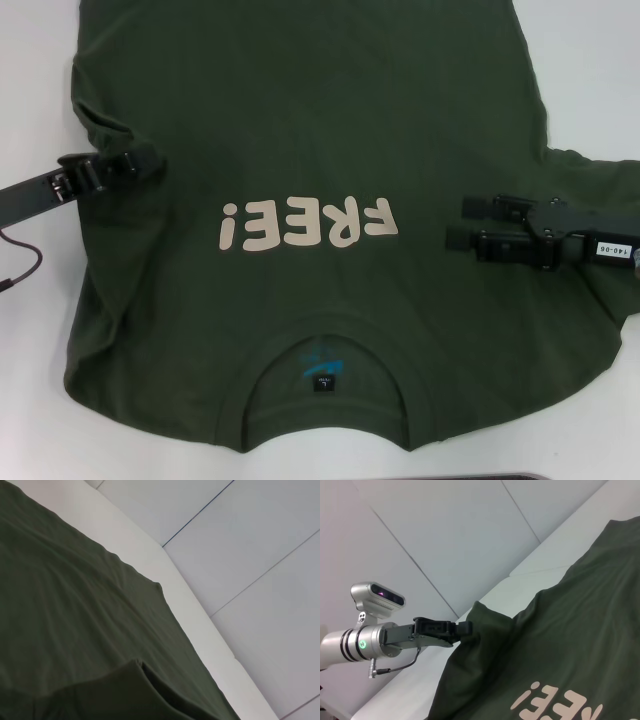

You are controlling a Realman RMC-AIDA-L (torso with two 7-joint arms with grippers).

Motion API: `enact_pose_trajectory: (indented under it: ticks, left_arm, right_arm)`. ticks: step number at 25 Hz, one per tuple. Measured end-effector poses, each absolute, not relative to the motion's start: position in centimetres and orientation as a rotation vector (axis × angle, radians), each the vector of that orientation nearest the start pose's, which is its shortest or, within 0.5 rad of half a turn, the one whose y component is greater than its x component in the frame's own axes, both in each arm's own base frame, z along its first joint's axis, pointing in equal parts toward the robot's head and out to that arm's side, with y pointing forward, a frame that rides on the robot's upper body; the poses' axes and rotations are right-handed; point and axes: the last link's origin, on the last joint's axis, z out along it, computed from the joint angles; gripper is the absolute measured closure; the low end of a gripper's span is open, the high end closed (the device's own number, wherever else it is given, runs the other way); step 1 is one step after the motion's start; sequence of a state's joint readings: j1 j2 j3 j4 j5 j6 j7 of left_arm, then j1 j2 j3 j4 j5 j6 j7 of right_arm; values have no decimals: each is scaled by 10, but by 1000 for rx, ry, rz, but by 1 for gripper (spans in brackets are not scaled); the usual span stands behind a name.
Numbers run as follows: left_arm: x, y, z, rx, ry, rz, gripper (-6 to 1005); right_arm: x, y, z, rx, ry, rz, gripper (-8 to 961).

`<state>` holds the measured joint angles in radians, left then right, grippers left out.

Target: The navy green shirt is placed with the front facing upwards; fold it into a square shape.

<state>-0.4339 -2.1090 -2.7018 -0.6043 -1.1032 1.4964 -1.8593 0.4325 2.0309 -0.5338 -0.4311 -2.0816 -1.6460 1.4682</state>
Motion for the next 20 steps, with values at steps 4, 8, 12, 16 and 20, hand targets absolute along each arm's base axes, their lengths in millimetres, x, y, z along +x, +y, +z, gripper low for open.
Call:
enact_pose_trajectory:
  ticks: [4, 8, 12, 16, 20]
  left_arm:
    - [-309, 308, 4, -2241, -1515, -940, 982]
    - [-305, 308, 1, -2270, -1514, -930, 969]
    - [-299, 310, -4, -2309, -1506, -915, 957]
    - [-296, 312, -7, -2330, -1498, -907, 906]
    - [-295, 313, -6, -2327, -1493, -908, 740]
  right_arm:
    - [311, 273, -8, -2622, 1144, 862, 73]
    - [311, 274, -8, -2621, 1144, 861, 73]
    - [312, 274, -7, -2619, 1142, 860, 73]
    - [312, 275, -7, -2618, 1141, 858, 73]
    - [311, 275, -6, -2616, 1140, 859, 74]
